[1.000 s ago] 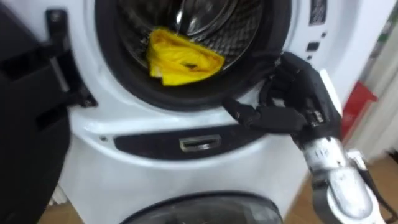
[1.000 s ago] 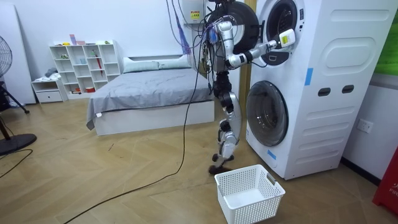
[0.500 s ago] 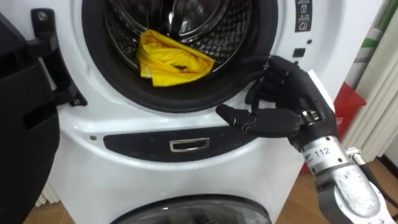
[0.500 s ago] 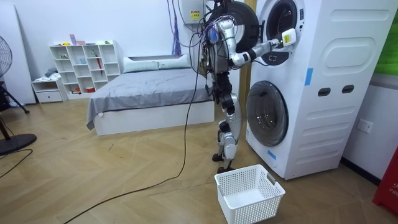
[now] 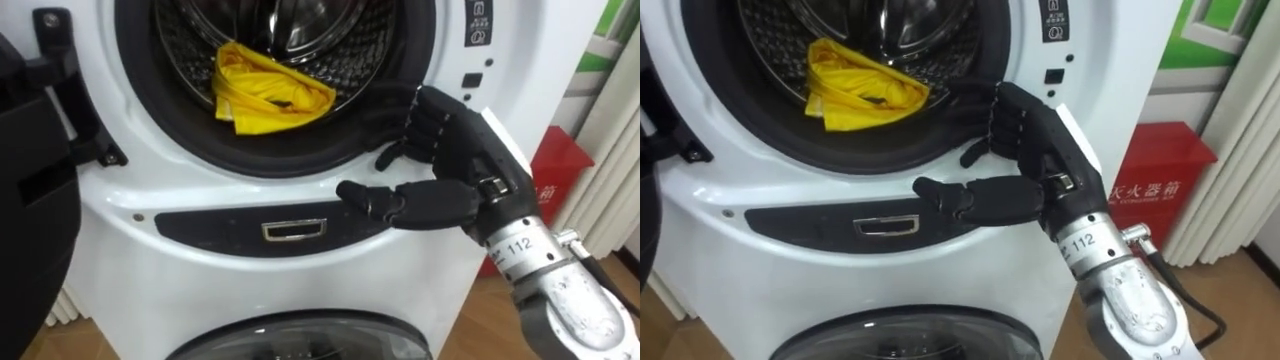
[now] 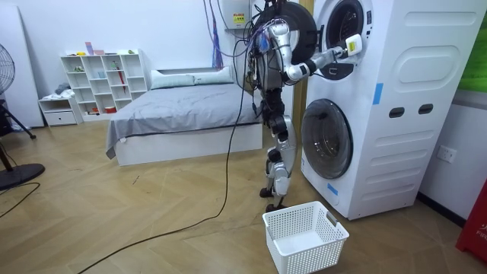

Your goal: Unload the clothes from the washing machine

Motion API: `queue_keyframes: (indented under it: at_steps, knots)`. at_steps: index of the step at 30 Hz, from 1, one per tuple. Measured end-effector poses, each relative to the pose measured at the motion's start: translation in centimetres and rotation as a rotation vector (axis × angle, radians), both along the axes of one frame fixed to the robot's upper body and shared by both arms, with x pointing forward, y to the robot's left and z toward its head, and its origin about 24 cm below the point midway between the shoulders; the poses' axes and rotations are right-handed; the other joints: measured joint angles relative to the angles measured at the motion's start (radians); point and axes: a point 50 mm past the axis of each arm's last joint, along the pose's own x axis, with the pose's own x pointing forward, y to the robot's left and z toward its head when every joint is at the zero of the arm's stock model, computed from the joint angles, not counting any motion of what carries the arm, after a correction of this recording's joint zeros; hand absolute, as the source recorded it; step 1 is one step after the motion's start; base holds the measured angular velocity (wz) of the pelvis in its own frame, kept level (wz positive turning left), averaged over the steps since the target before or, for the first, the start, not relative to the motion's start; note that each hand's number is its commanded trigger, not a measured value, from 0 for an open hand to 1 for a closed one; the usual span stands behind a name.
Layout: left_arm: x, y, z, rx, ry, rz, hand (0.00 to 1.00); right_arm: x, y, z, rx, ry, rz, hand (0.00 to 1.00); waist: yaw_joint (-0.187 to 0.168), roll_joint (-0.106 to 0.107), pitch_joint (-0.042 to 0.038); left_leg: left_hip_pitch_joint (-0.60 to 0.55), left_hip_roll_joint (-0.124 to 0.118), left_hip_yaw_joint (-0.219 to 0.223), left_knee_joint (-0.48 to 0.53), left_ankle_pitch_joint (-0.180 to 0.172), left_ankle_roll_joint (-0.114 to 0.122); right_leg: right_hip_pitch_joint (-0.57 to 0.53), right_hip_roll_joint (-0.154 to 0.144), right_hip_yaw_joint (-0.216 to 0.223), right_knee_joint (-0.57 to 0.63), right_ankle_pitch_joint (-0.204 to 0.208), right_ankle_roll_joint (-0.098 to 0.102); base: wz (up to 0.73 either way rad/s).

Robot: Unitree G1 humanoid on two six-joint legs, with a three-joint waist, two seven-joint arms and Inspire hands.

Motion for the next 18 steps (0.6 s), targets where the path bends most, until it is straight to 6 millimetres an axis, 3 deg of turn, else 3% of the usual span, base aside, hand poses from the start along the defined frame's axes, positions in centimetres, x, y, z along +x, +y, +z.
queue_keyframes:
  at_steps: [7,18]
  knots:
    - [0.0,0.3,0.1,0.002,0.000,-0.002,0.00,-1.1,1.1,-0.2,-0.020,0.002,0.121,0.00,-0.010,-0.004,-0.0018,0.002,0.024,0.019,-0.001,-0.005,-0.016,0.007,0.015,-0.003,-0.015,0.000,-0.015,-0.02]
    - [1.0,0.7,0.2,-0.011,-0.032,-0.022,0.00,-1.9,2.0,-0.2,-0.083,-0.006,0.295,0.00,-0.003,-0.007,-0.0029,0.014,0.032,0.046,-0.003,-0.010,-0.024,0.013,0.025,0.005,-0.015,-0.007,-0.027,-0.02]
